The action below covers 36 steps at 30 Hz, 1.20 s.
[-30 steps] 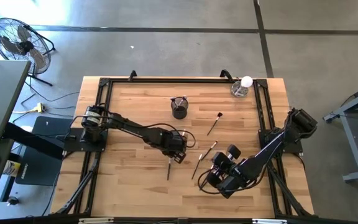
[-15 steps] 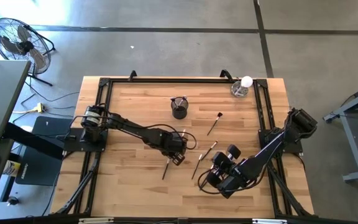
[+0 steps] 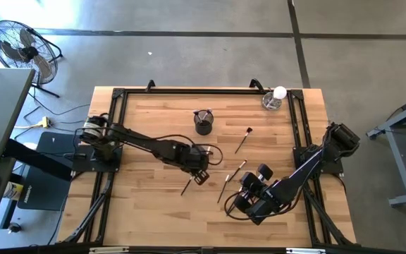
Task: Pick & Place Makeup Brushes
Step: Put the small white make-up brush into the black container
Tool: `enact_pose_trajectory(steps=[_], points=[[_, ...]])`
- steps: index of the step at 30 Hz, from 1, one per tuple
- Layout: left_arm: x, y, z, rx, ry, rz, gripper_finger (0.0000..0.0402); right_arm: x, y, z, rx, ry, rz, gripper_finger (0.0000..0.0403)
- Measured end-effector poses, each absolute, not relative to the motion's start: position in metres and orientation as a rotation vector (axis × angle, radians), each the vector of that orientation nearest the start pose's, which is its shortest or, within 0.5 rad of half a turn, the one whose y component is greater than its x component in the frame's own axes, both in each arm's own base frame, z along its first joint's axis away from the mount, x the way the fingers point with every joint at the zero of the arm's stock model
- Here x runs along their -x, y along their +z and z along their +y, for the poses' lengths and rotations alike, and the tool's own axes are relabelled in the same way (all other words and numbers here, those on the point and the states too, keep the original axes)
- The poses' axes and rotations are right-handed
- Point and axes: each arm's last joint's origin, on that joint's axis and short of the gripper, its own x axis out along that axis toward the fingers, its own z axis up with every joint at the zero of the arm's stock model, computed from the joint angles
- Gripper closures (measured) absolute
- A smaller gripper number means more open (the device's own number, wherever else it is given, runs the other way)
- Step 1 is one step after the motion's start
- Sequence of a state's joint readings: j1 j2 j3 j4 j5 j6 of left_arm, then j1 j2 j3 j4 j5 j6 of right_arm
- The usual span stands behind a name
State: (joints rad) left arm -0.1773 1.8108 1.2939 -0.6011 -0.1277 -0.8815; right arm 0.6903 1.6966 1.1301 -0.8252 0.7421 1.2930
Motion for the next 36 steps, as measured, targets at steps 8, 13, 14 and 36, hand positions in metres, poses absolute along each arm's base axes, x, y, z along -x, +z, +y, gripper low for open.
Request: enact_pose_trajectory(steps=[8,13,14,36], points=[[-0.354,0.23,-0.058,0.558,0.431,0.949,0.0401,-0.25,0.197,0.181,-0.264,-0.643,0.784,0.0399],[-0.352,0.234,-0.057,0.553,0.42,0.95,0.0401,-0.25,0.197,0.181,-0.262,-0.642,0.784,0.0401],[-0.351,0.233,-0.057,0.552,0.42,0.963,0.0401,-0.25,0.197,0.181,-0.262,-0.642,0.784,0.0401],[-0.366,0.169,-0.026,0.644,0.619,1.162,0.0287,-0.25,0.197,0.181,-0.251,-0.639,0.78,0.0399]])
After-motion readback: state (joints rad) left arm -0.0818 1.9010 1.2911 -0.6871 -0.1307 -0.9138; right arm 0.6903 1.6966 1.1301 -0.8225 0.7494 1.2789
